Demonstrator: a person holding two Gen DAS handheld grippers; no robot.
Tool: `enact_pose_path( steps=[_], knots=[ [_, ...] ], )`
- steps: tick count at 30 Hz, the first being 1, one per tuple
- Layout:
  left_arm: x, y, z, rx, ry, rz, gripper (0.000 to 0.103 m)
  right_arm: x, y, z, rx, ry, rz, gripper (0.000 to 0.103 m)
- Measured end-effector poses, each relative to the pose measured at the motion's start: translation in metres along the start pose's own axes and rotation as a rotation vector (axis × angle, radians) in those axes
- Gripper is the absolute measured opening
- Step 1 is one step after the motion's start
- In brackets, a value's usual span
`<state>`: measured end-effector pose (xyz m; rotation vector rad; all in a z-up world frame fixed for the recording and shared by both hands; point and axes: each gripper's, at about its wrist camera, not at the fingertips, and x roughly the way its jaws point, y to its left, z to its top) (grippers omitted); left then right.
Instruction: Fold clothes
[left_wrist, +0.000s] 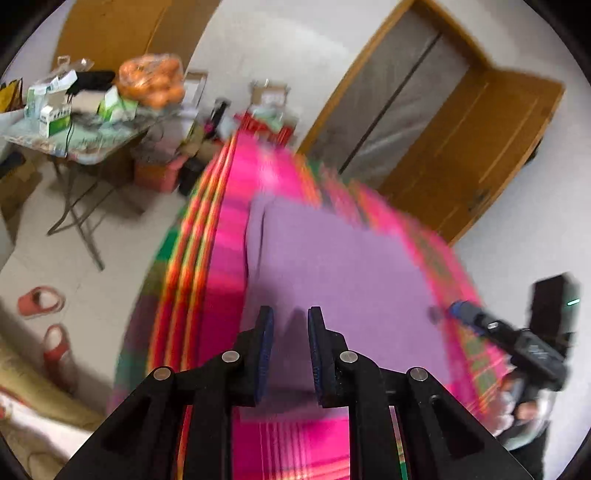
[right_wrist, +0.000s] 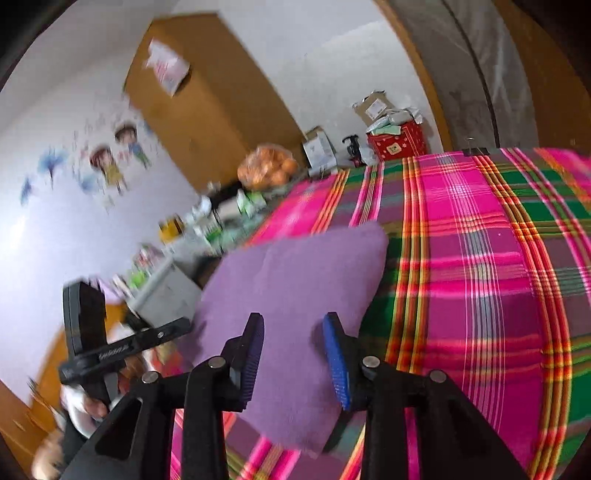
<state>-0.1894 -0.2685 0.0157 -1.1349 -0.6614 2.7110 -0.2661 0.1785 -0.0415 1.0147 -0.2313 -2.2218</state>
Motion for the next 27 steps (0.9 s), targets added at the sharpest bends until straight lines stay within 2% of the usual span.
enact_pose_path(
  steps=[4,8,13,15,22,27],
  knots=[
    [0.0,-0.007,-0.004,0.028,-0.002,0.05,0.018,0.012,0.011,-0.018,-0.072,0.095,-0.171,0.034],
    [-0.014,-0.013,-0.013,0.033,-0.024,0.068,0.018,-0.002,0.024,-0.025,-0.1,0.063,-0.169,0.03],
    [-0.011,-0.019,-0.024,0.1,-0.021,0.12,0.018,0.019,0.035,-0.041,-0.201,0.141,-0.233,0.03],
    [-0.012,-0.019,-0.024,0.107,-0.028,0.124,0.018,0.018,0.037,-0.043,-0.213,0.139,-0.245,0.03],
    [-0.011,-0.014,-0.023,0.083,-0.029,0.099,0.019,0.012,0.024,-0.051,-0.16,0.141,-0.234,0.03],
    [-0.016,-0.02,-0.028,0.097,-0.043,0.124,0.019,0.004,0.024,-0.062,-0.146,0.149,-0.252,0.03]
  ],
)
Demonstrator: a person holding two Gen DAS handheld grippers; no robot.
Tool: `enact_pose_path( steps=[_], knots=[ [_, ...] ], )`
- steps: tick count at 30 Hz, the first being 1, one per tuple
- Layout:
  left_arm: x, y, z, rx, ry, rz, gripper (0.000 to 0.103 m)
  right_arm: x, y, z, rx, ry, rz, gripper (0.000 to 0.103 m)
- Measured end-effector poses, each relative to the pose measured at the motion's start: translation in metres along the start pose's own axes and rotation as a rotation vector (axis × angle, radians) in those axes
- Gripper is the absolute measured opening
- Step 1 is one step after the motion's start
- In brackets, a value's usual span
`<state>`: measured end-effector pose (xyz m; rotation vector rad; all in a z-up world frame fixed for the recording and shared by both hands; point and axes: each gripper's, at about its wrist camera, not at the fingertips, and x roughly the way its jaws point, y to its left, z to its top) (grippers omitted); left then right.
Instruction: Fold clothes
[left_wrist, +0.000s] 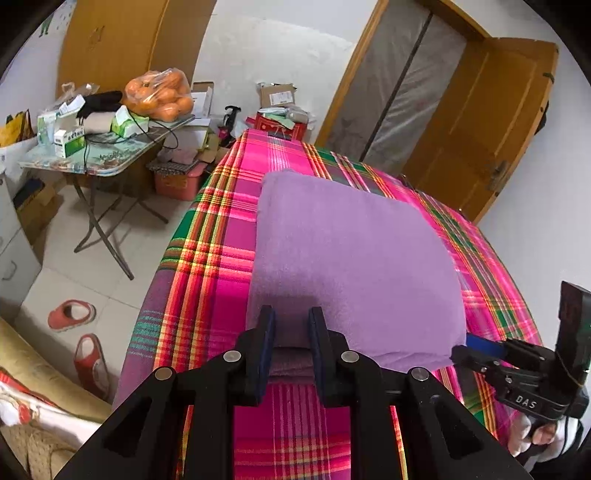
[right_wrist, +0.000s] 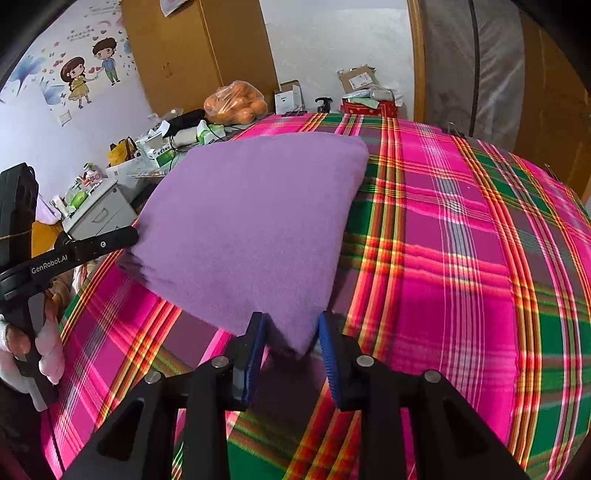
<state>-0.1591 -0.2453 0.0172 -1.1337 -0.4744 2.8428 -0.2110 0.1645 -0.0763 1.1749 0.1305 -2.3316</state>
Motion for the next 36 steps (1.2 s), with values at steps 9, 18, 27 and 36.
enact_pose_path(
  steps=[9,18,27,36],
  knots=[
    [-0.013,-0.027,-0.026,0.087,0.001,0.071,0.027,-0.017,0.008,-0.025,-0.007,-0.023,-0.054,0.03],
    [-0.017,-0.037,-0.049,0.082,0.07,0.082,0.03,-0.019,0.017,-0.033,-0.037,-0.02,-0.125,0.033],
    [-0.018,-0.059,-0.059,0.175,0.086,0.183,0.031,-0.019,0.021,-0.037,-0.04,-0.017,-0.157,0.038],
    [-0.018,-0.065,-0.06,0.204,0.091,0.206,0.034,-0.018,0.019,-0.037,-0.048,-0.015,-0.144,0.043]
  ],
)
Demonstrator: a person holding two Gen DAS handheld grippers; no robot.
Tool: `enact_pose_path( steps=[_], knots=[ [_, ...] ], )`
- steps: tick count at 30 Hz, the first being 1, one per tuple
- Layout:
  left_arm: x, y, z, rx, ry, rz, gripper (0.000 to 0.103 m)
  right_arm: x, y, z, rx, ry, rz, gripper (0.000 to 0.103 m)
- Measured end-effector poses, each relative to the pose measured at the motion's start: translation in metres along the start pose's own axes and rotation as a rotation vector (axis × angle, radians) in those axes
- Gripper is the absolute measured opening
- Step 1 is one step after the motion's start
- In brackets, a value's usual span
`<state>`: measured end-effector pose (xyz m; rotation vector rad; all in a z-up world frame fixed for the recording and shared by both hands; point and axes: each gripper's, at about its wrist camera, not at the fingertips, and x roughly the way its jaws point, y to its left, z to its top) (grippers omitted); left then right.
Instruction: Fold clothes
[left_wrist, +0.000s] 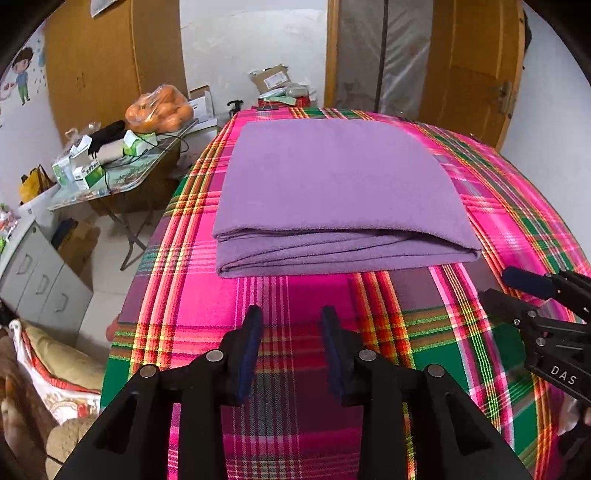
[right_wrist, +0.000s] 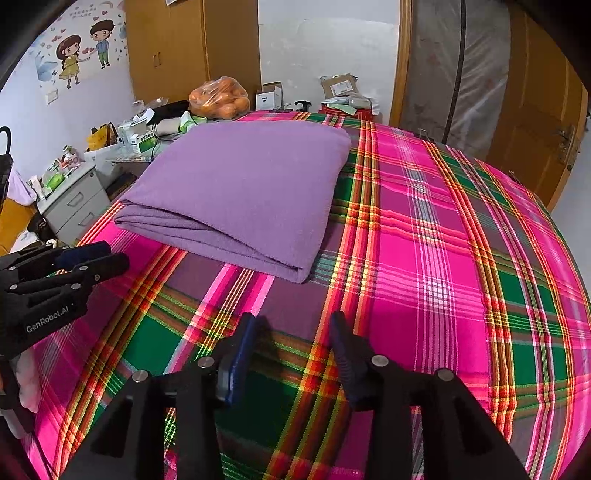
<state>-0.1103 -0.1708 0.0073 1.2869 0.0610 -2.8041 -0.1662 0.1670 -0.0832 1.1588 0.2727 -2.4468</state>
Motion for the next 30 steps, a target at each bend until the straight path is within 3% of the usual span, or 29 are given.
enact_pose_path(
  steps=[30],
  knots=[
    [-0.0005,-0.0006,-0.0012,-0.021,0.0,0.031,0.035,0.0032,0.0063,0.0019,-0.02,0.005,0.015,0.052]
  ],
)
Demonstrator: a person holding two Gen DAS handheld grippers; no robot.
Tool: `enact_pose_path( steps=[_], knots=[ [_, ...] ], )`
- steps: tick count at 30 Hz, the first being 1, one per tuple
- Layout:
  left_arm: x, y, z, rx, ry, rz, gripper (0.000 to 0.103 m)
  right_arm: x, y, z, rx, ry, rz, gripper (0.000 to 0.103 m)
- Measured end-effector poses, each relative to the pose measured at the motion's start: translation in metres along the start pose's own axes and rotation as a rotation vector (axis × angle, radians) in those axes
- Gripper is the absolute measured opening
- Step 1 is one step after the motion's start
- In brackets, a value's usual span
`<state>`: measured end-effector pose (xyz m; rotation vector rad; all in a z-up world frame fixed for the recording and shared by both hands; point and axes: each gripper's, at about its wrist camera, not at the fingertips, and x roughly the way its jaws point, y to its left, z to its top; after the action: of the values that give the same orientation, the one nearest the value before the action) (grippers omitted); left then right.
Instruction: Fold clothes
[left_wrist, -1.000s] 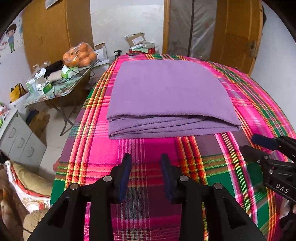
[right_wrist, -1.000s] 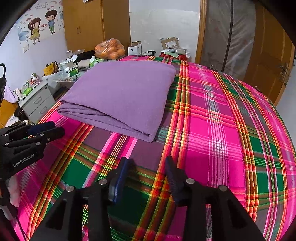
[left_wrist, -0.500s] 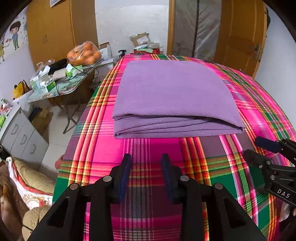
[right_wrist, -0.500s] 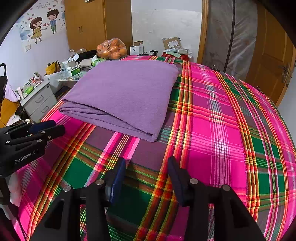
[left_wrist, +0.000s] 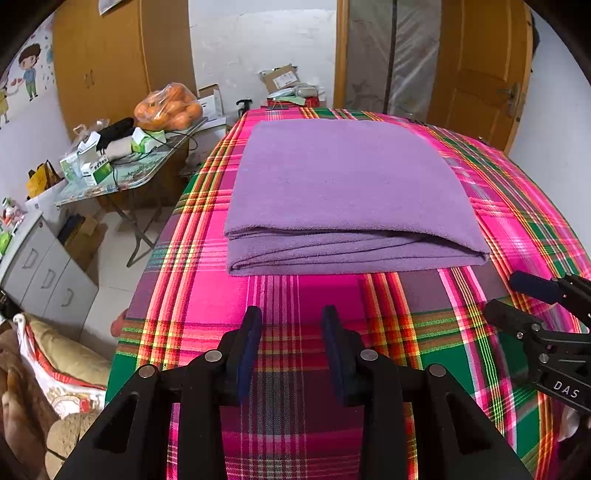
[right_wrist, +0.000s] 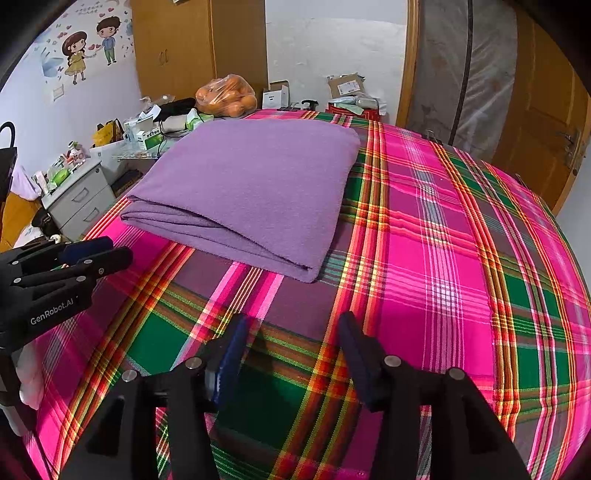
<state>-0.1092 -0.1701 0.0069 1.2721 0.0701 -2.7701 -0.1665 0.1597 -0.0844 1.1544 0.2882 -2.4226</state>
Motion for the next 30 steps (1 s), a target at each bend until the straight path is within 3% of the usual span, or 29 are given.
enact_pose_path(
  steps=[16,19,23,30],
  knots=[
    [0.0002,-0.0001,0.0009,-0.004,0.001,-0.003,0.036,0.0002,0.003,-0.0002,-0.011,0.002,0.0,0.057],
    [0.0006,0.0006,0.0018,-0.005,0.001,-0.005,0.038,0.0008,0.0028,0.0001,-0.012,0.003,0.003,0.058],
    [0.0022,-0.0013,0.0034,0.008,0.006,-0.021,0.048,0.0011,0.0034,-0.0003,-0.018,0.005,0.011,0.062],
    [0.0028,-0.0029,0.0028,0.011,0.006,-0.019,0.048,0.0015,0.0033,0.0001,-0.022,0.007,0.023,0.066]
  ],
)
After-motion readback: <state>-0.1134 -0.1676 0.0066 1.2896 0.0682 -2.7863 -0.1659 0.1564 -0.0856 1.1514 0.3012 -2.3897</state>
